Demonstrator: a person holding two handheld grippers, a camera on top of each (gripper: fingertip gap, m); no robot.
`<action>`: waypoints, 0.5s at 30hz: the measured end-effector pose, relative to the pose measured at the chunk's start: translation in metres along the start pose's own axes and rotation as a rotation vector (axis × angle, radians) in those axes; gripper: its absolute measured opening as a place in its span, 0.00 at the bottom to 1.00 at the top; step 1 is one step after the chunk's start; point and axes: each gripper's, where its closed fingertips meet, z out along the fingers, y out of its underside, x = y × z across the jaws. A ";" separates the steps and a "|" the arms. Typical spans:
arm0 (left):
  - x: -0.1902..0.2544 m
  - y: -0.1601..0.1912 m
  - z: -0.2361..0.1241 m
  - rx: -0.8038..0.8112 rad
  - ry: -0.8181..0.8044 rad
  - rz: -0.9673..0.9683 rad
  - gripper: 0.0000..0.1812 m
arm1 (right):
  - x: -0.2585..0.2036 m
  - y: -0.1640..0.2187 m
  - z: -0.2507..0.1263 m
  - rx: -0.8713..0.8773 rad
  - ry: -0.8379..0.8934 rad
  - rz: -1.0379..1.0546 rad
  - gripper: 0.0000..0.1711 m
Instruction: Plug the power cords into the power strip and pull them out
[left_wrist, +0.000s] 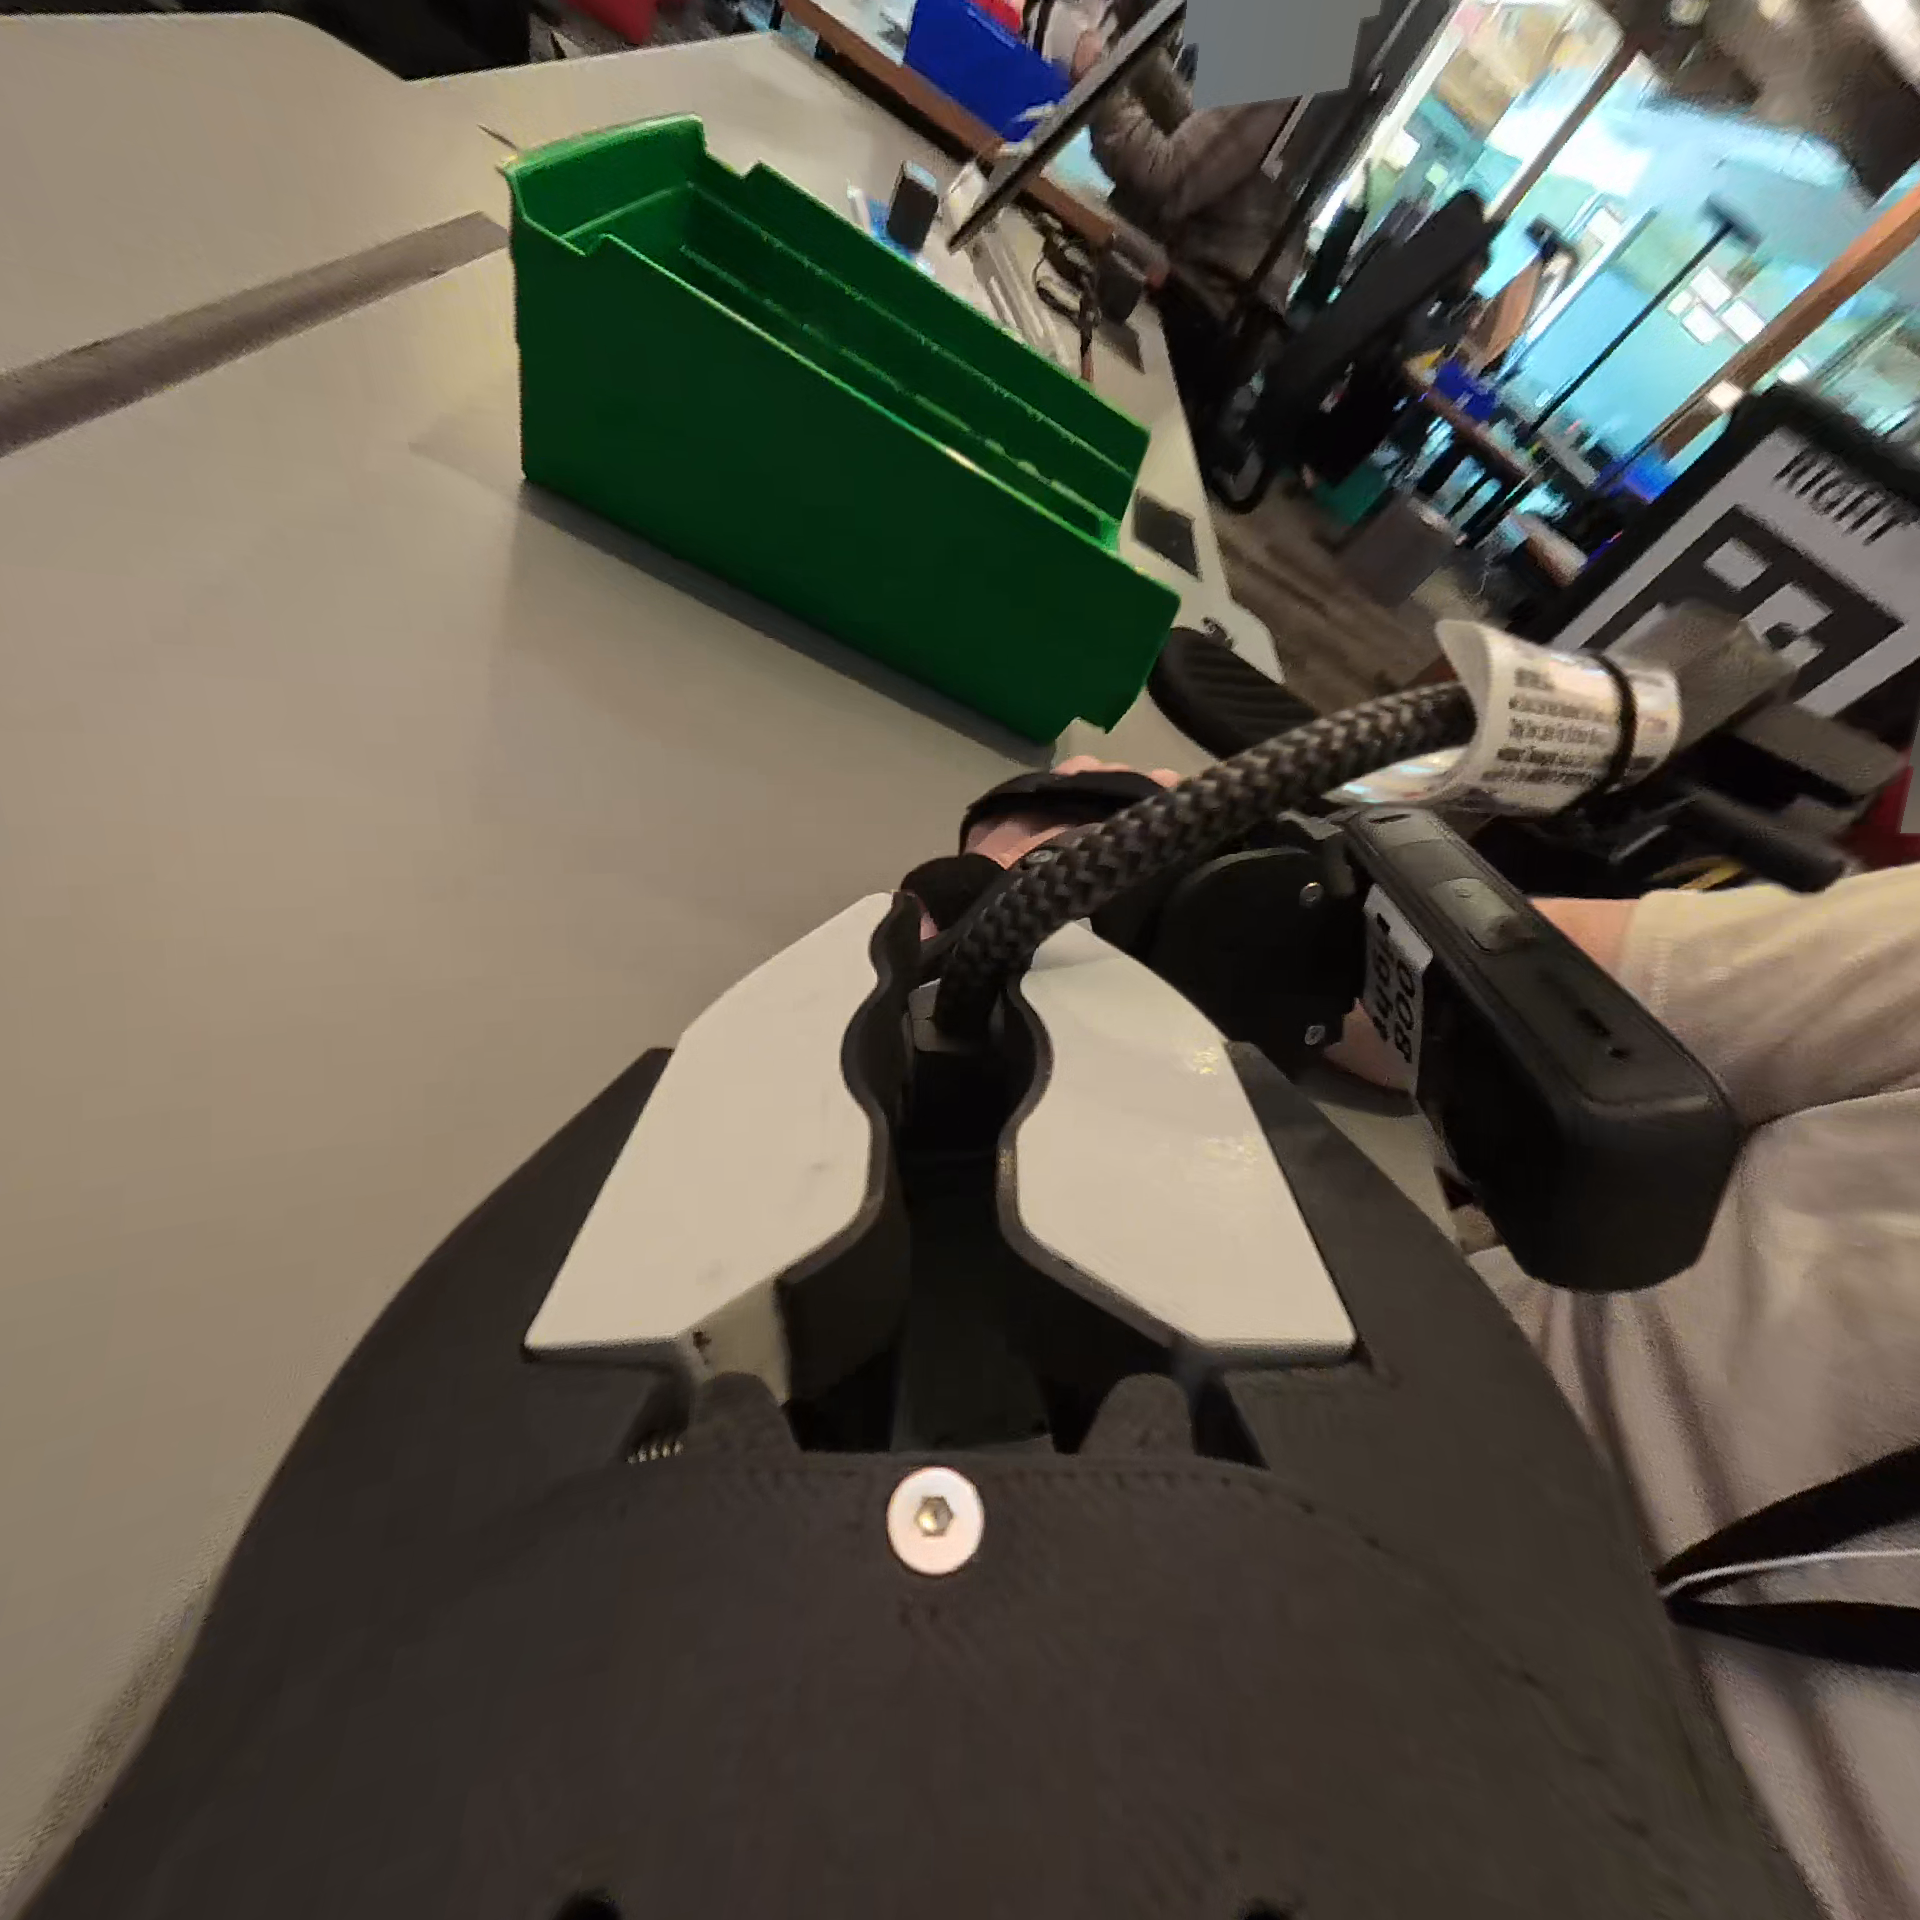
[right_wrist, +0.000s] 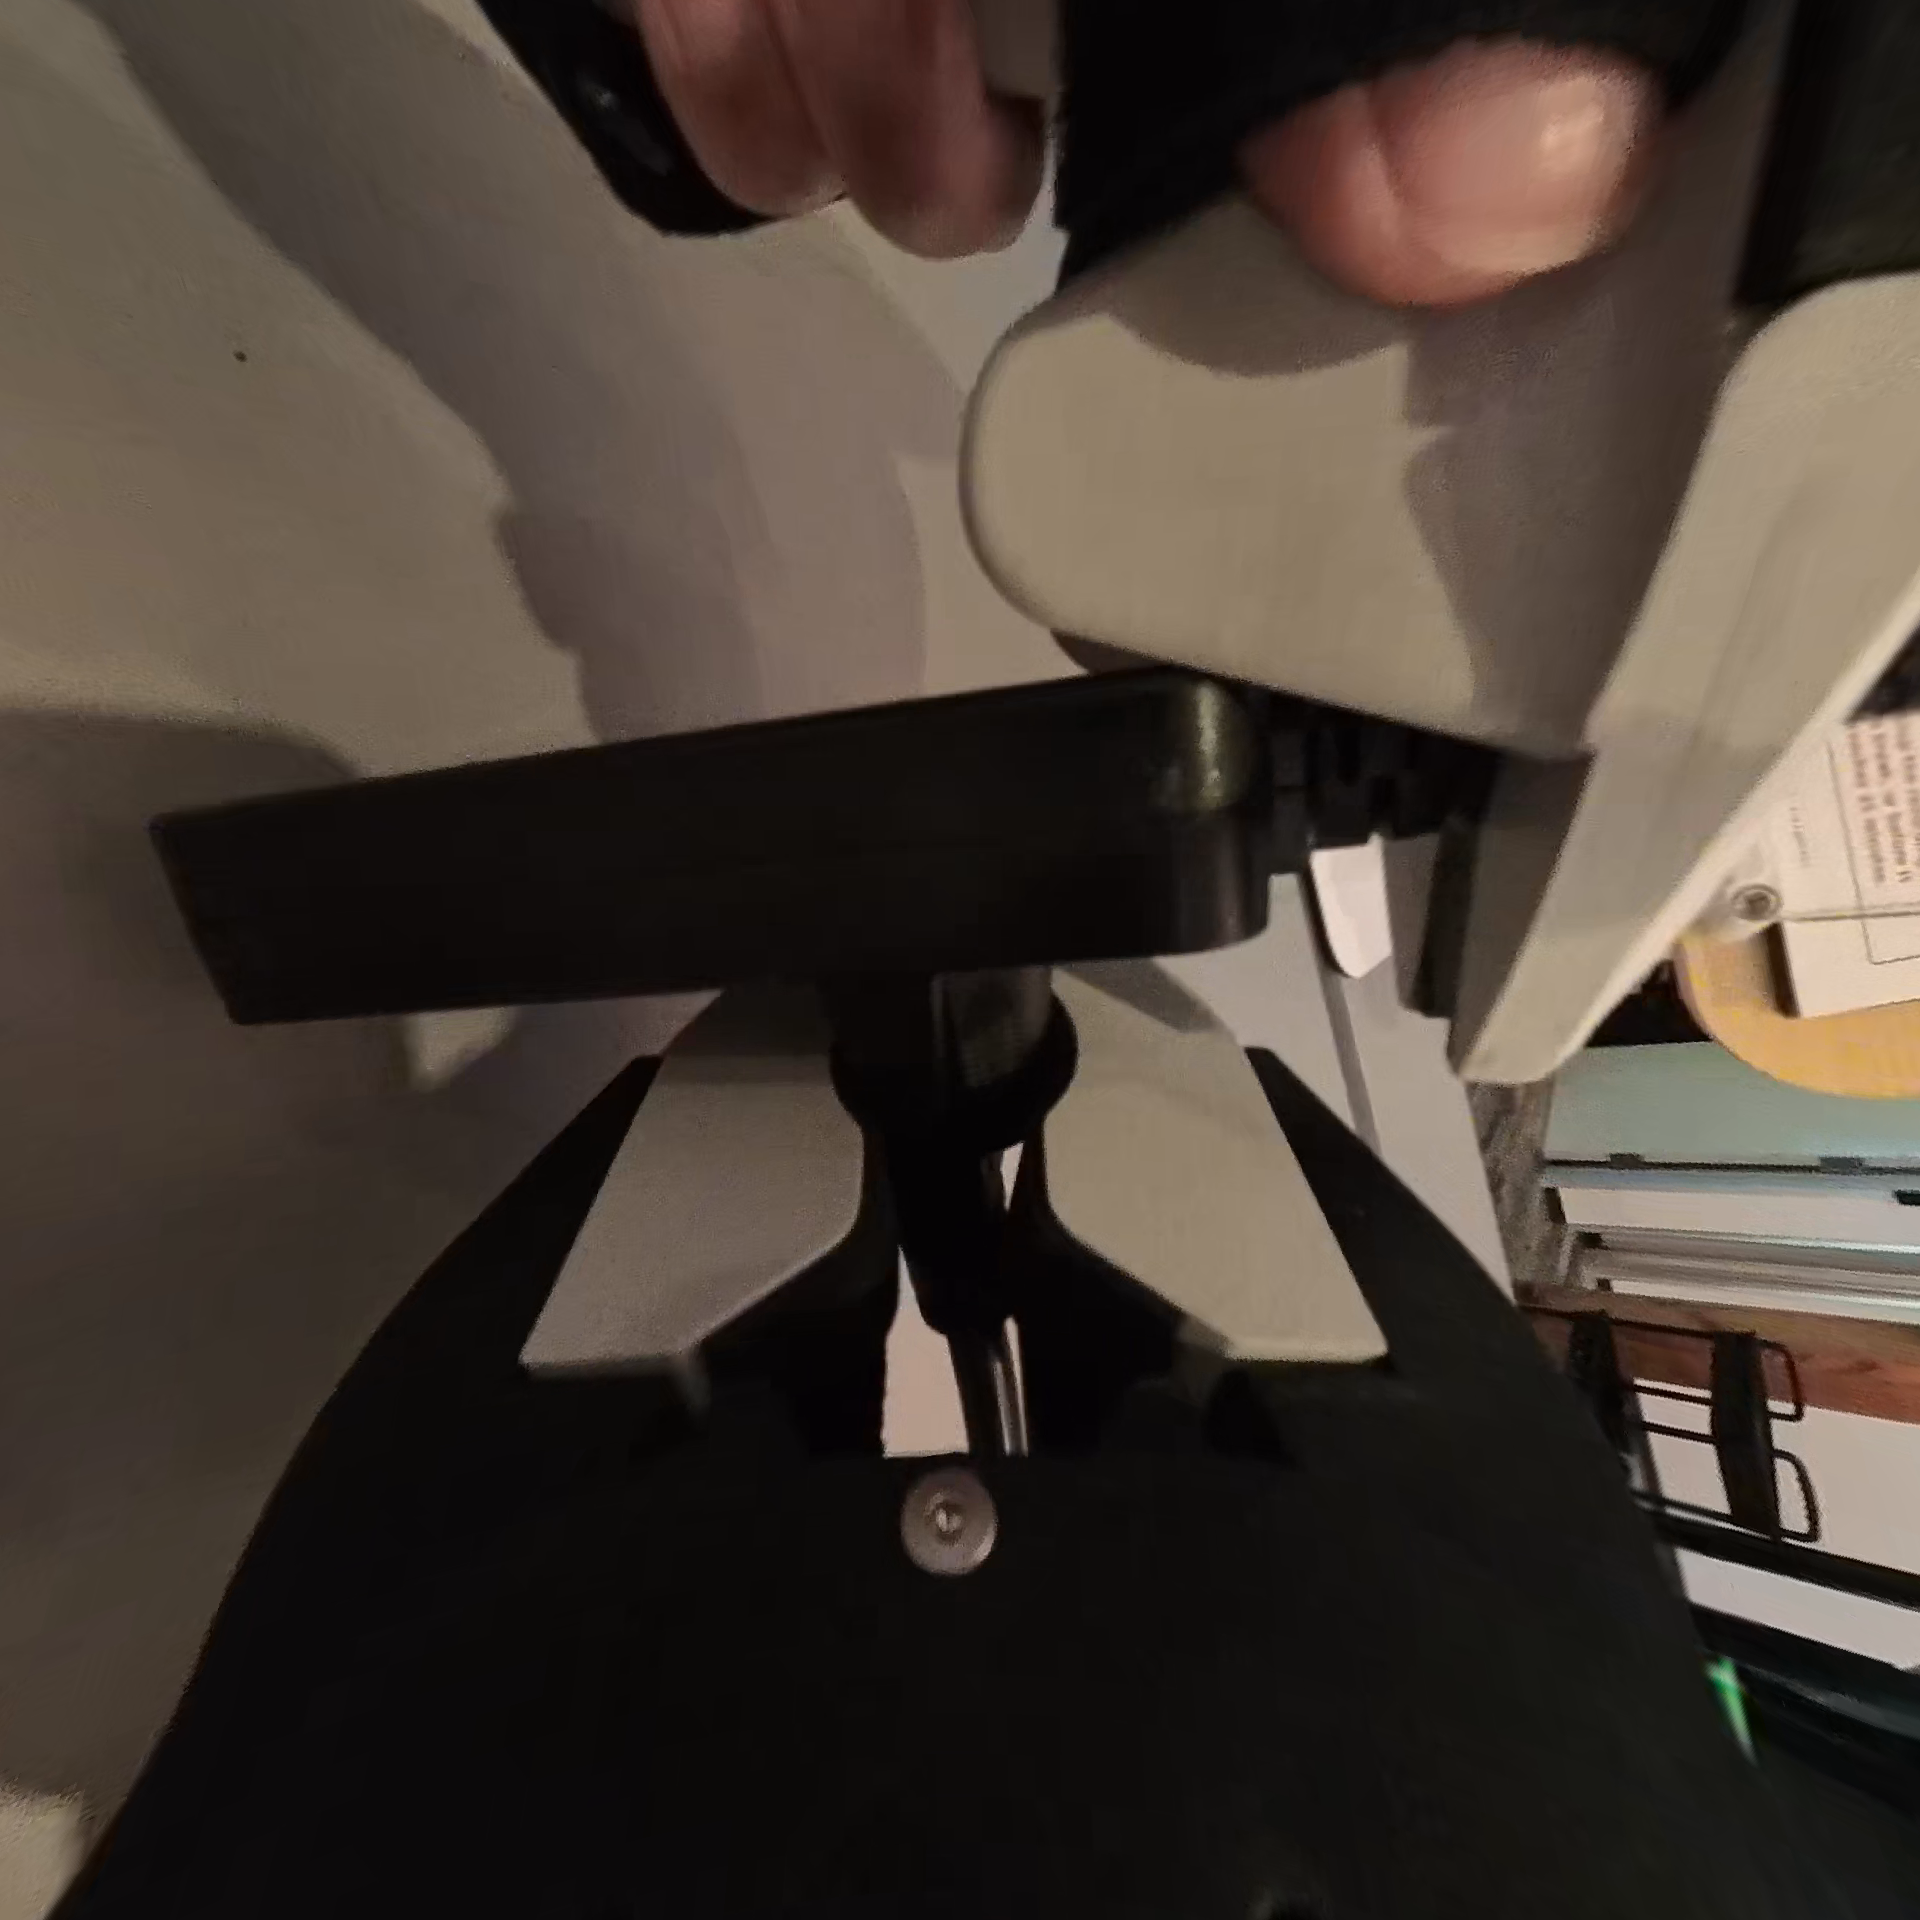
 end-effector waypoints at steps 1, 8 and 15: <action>-0.003 0.000 -0.002 0.018 0.011 -0.023 0.07 | -0.001 -0.001 0.001 0.013 -0.011 0.033 0.13; -0.015 0.004 -0.009 0.101 0.047 -0.154 0.07 | -0.012 -0.004 0.005 0.089 -0.100 0.173 0.14; -0.017 0.009 -0.009 0.116 0.034 -0.139 0.07 | -0.023 -0.005 0.004 0.126 -0.179 0.252 0.14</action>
